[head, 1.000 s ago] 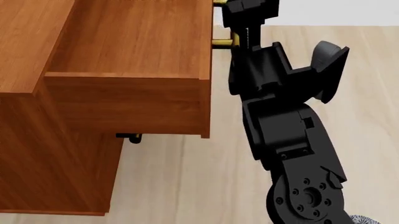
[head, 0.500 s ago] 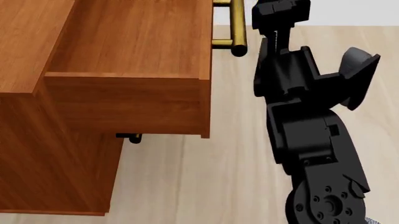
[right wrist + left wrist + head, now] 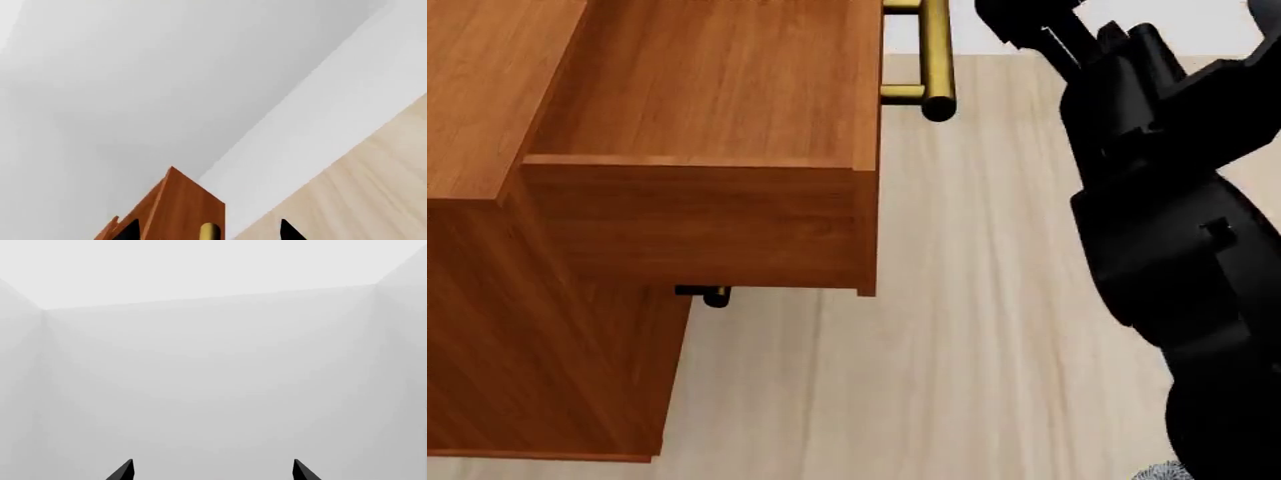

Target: Close the bottom drawer of the cabinet and open the top drawer.

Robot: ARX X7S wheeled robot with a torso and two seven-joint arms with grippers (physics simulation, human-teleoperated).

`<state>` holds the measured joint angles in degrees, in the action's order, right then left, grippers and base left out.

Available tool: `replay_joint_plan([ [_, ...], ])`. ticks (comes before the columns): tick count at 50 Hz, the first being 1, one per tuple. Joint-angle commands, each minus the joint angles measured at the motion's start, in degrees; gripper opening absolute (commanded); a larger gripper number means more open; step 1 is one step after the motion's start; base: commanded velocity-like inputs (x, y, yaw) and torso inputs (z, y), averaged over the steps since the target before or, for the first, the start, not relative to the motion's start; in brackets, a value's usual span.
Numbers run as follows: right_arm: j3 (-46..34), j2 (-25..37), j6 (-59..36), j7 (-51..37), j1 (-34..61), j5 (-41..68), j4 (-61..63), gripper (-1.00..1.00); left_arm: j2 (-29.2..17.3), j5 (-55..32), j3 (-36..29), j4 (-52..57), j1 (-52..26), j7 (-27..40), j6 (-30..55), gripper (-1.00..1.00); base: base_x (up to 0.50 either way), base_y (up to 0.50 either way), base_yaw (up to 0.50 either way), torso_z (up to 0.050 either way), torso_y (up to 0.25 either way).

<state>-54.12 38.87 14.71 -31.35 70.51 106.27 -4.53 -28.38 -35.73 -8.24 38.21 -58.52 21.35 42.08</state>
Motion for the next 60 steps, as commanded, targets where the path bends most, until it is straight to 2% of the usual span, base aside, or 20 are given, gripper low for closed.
replay_joint_plan([
  [1, -6.73, 5.51, -12.52, -5.10, 10.01, -7.66, 1.18, 1.00, 0.27, 0.32, -0.64, -0.49, 0.02, -0.14, -0.64, 1.00, 0.00, 0.00, 0.00, 0.000, 0.000],
  [24, -15.01, 3.96, -34.47, -2.49, 26.45, -13.47, 0.45, 1.00, 0.09, 0.15, -0.74, -0.54, 0.56, -0.07, -1.29, 1.00, 0.00, 0.00, 0.00, 0.000, 0.000],
  [37, -19.92, -0.33, -47.58, 1.83, 38.73, -18.10, -2.72, 1.00, -0.06, 0.29, -0.82, -0.63, 1.74, -0.20, -2.22, 1.00, 0.00, 0.00, 0.00, 0.000, 0.000],
  [60, -27.90, -9.65, -58.01, 12.31, 47.61, -26.59, -8.34, 1.00, -0.14, 0.05, -1.06, -0.78, 1.33, -0.07, -2.38, 1.00, 0.00, 0.00, 0.00, 0.000, 0.000],
])
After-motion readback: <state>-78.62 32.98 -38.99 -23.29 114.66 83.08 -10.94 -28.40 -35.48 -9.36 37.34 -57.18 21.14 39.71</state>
